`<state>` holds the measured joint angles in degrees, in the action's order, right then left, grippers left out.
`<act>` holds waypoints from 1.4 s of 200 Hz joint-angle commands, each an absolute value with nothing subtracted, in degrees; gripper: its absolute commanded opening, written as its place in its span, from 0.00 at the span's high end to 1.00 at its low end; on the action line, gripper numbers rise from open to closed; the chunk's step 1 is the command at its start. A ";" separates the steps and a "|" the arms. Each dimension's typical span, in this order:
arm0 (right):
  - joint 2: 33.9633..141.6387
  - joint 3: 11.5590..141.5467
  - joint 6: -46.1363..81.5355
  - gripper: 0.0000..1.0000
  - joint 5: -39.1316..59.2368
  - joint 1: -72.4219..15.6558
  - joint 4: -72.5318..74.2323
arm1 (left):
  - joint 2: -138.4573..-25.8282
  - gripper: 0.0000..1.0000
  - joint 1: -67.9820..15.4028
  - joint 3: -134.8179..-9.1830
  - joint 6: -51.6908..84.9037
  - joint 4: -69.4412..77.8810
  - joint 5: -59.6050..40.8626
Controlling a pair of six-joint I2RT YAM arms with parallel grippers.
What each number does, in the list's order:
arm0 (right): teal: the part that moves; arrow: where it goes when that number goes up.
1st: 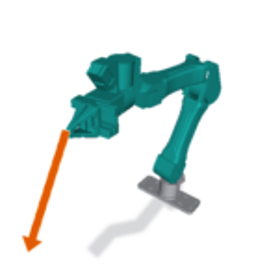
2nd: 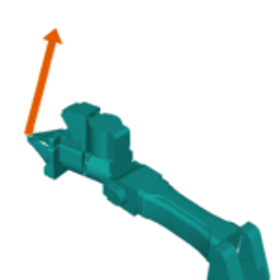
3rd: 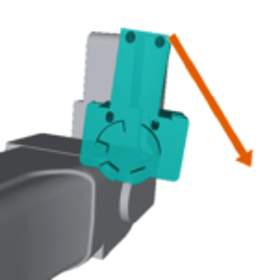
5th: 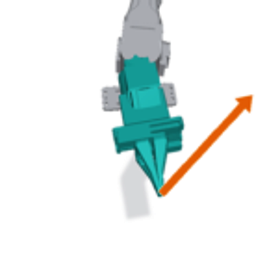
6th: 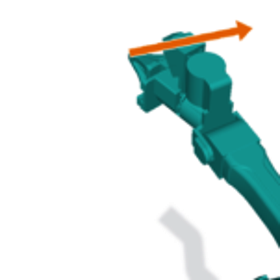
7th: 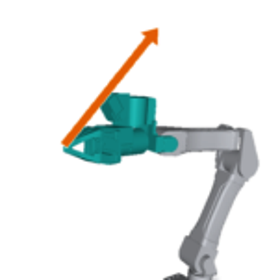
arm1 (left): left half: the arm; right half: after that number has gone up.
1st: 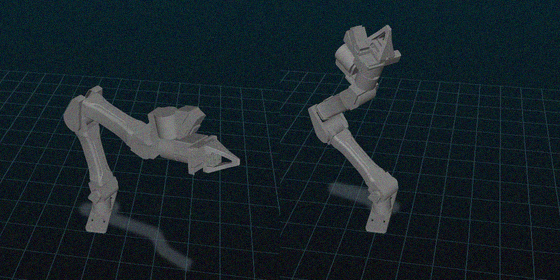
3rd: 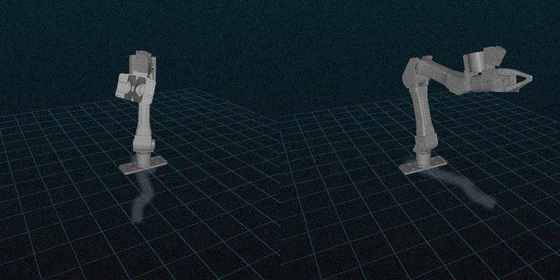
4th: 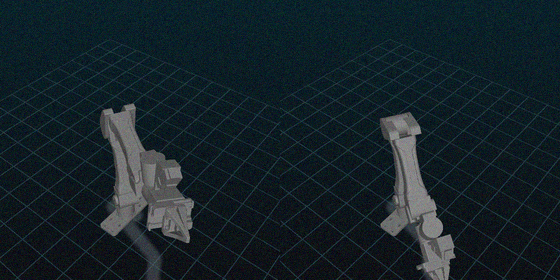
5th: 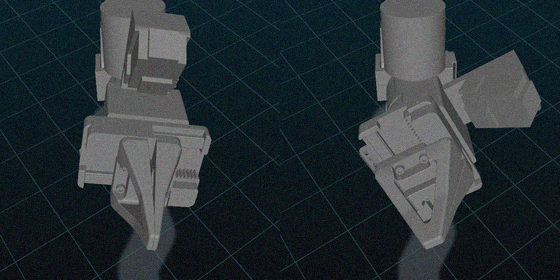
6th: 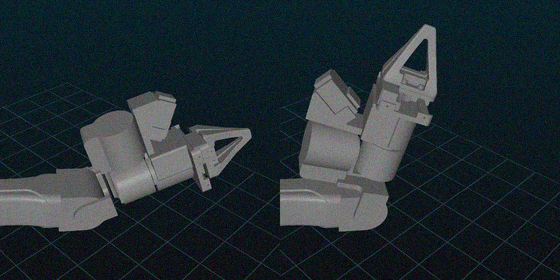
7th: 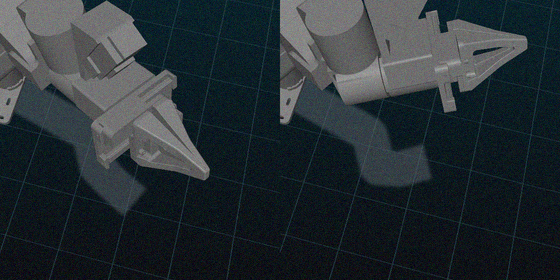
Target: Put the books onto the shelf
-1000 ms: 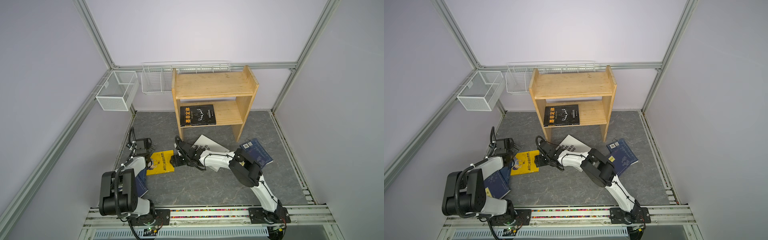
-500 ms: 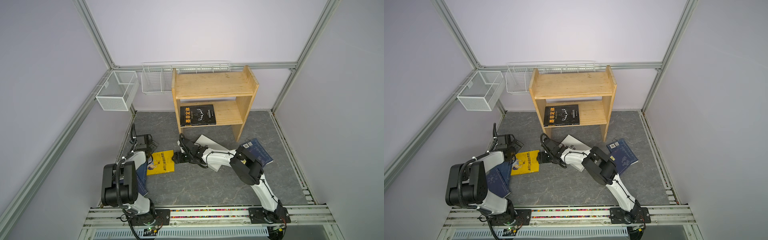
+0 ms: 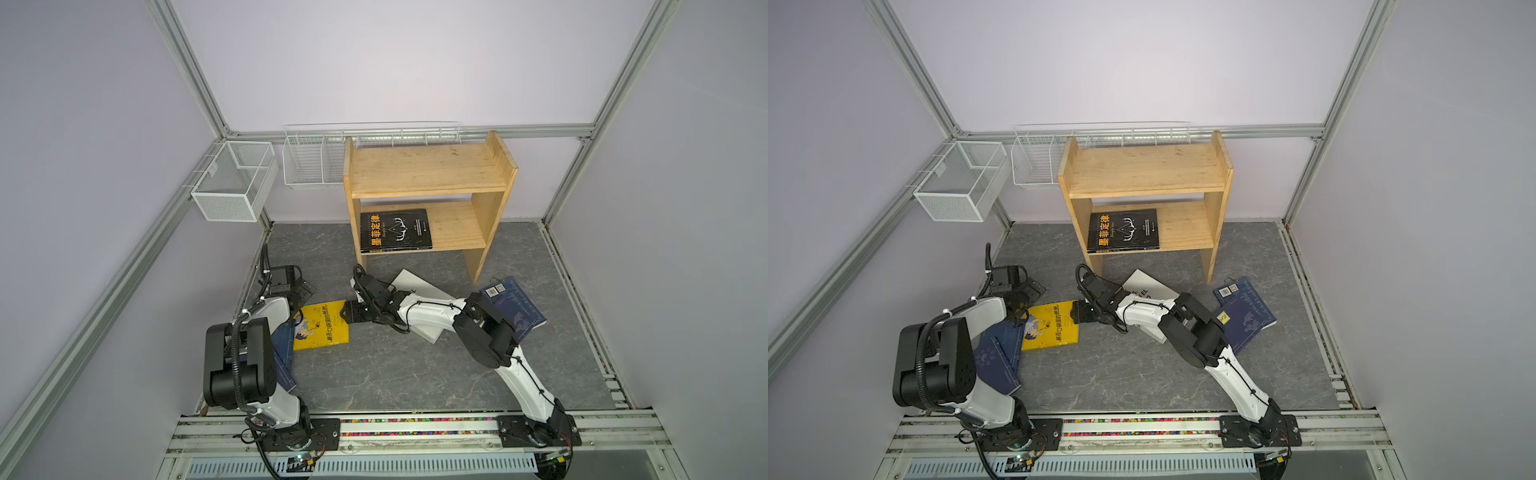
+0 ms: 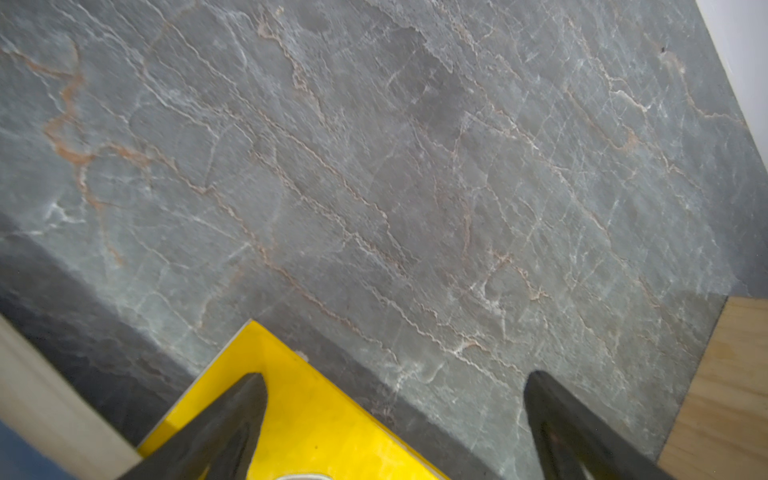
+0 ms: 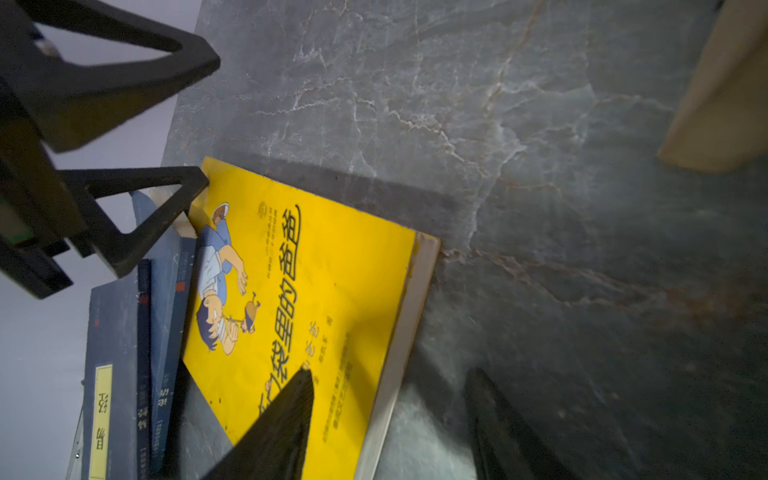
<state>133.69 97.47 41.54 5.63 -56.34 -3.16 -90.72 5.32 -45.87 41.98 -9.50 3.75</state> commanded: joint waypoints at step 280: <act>126.11 91.48 41.05 0.93 -5.77 -57.59 -4.09 | -92.10 0.03 7.84 -46.33 39.53 -17.01 0.65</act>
<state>128.88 93.54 41.30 -5.43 -57.82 -5.87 -90.02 6.15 -45.28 40.03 -9.91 -1.45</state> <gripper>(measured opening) 0.068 0.972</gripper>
